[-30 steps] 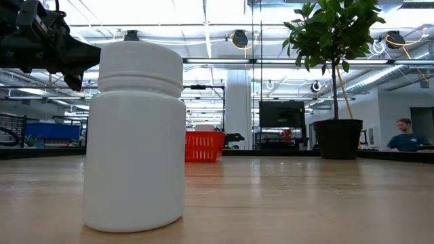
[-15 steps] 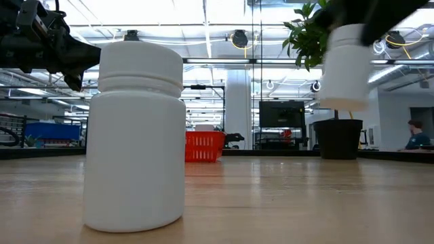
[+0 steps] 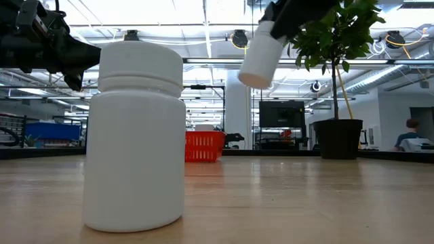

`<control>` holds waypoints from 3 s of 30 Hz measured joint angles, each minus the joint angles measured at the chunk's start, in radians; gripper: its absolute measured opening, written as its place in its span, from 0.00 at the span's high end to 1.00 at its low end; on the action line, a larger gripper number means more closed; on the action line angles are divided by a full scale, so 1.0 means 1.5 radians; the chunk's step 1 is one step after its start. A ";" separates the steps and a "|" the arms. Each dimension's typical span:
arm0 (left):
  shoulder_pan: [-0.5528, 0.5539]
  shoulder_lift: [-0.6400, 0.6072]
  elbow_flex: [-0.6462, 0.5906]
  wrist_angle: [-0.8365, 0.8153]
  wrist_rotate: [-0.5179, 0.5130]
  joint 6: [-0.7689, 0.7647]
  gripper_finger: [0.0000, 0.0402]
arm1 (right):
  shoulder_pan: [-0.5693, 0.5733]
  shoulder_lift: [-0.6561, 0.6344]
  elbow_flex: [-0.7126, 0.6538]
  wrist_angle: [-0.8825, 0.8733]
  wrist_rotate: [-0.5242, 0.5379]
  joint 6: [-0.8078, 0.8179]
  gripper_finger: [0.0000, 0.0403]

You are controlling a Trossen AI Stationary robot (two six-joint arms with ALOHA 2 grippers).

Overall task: Pick and place pill bottles into a basket
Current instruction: Put the white pill bottle into the red basket

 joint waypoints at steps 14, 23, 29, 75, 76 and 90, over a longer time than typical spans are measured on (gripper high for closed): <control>0.000 0.000 0.000 0.000 0.000 0.000 0.91 | -0.092 0.005 0.059 0.097 -0.024 -0.135 0.63; 0.000 0.000 0.000 0.000 0.000 0.000 0.91 | -0.185 0.006 0.104 0.103 -0.057 -0.173 0.62; 0.000 0.000 0.000 0.000 0.000 0.000 0.91 | -0.246 0.033 0.146 0.087 -0.064 -0.192 0.63; 0.000 0.000 0.000 0.000 0.000 0.000 0.91 | -0.351 0.481 0.548 -0.240 -0.198 -0.283 0.61; 0.000 0.000 0.000 0.000 0.000 0.000 0.91 | -0.351 0.483 0.547 -0.246 -0.198 -0.281 0.61; 0.000 0.000 0.000 -0.001 0.000 0.000 0.91 | -0.349 0.491 0.504 -0.225 -0.198 -0.289 0.59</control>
